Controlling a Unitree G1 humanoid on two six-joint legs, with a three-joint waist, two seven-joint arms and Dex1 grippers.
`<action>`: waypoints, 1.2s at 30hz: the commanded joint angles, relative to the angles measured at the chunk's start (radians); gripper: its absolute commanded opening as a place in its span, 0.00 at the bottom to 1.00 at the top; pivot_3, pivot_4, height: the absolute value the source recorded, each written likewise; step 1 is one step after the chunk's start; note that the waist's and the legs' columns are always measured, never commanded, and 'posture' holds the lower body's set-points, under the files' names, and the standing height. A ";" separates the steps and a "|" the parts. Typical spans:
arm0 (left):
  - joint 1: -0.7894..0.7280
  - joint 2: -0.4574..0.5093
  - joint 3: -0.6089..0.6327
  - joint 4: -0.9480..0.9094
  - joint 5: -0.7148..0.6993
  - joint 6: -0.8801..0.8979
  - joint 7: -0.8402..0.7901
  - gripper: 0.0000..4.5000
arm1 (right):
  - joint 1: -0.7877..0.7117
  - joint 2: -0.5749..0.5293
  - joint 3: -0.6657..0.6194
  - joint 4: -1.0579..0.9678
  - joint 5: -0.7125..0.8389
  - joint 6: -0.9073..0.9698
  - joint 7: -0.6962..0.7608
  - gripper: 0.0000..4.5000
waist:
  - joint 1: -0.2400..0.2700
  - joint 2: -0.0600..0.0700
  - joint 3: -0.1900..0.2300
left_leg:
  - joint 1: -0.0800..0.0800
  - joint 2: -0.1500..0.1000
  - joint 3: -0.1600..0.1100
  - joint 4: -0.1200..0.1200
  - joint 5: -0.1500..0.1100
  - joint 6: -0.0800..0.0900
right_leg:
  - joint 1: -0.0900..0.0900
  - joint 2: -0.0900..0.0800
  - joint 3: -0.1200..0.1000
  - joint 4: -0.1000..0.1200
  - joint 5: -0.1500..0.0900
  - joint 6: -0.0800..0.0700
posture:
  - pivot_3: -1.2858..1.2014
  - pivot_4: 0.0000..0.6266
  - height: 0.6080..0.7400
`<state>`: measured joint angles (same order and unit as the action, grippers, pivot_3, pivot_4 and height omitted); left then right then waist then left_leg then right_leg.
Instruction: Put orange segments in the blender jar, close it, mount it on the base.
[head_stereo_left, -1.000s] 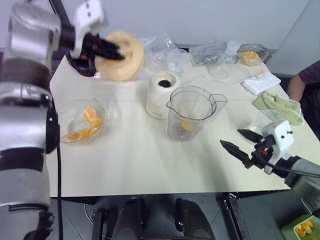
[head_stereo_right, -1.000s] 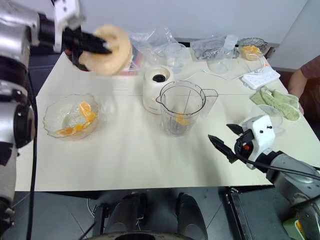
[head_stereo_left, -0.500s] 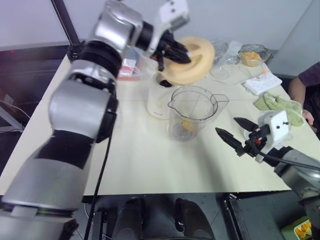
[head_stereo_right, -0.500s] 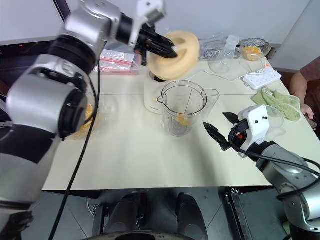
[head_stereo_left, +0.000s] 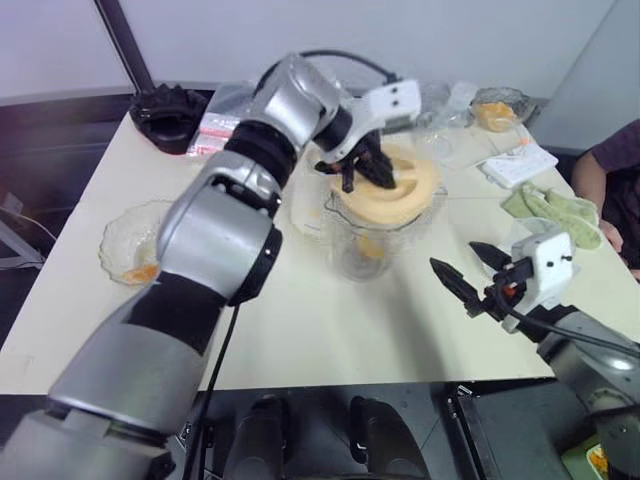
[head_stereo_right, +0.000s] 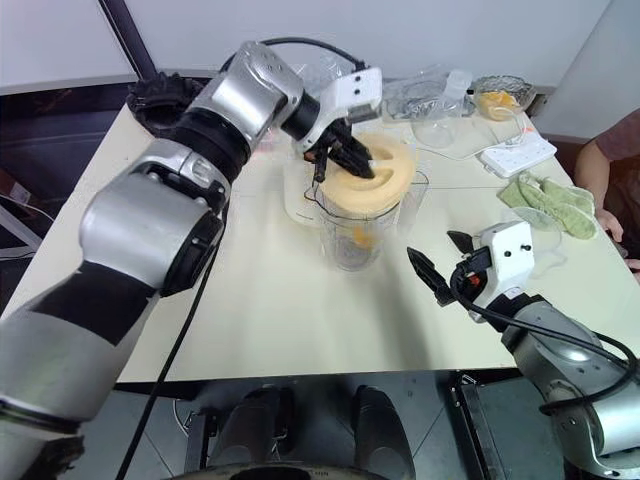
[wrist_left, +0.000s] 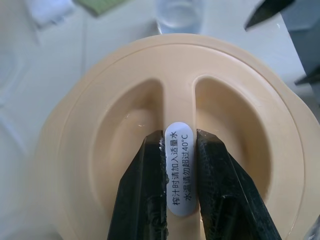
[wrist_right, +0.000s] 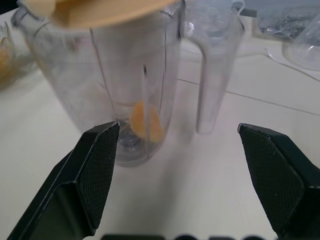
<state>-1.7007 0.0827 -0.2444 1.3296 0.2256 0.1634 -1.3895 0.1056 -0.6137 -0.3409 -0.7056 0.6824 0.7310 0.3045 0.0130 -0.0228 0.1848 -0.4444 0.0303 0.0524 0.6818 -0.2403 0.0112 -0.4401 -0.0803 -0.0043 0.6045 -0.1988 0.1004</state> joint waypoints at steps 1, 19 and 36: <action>-0.007 -0.014 -0.006 -0.033 0.003 -0.007 -0.030 0.06 | -0.012 0.007 -0.005 -0.019 -0.017 -0.028 -0.001 0.88 | 0.002 0.000 0.000 | 0.000 0.000 0.000 0.000 0.000 0.000 | 0.000 0.000 0.000 0.000 0.000 0.000 | 0.52 0.24 1.00; 0.089 -0.020 -0.062 -0.064 0.044 -0.025 -0.121 0.06 | -0.237 0.133 0.165 0.411 -0.279 -0.270 0.011 0.88 | -0.001 0.002 -0.001 | 0.002 0.000 0.000 0.001 0.000 0.000 | 0.002 0.000 0.000 0.000 0.000 0.000 | 0.52 0.24 1.00; 0.132 -0.022 -0.099 -0.073 0.076 -0.079 -0.121 0.06 | -0.405 0.293 0.189 0.758 -0.446 -0.556 -0.060 0.88 | -0.003 0.004 -0.002 | 0.008 -0.001 -0.002 0.002 0.000 0.000 | 0.007 0.000 0.000 0.006 -0.001 0.000 | 0.52 0.24 1.00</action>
<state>-1.6136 0.0768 -0.3011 1.2329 0.2735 0.0844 -1.4952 -0.2780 -0.3304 -0.1302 0.0682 0.2473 0.2124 0.2648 0.0103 -0.0193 0.1824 -0.4357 0.0297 0.0508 0.6835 -0.2403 0.0113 -0.4333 -0.0799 -0.0042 0.6103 -0.1994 0.1008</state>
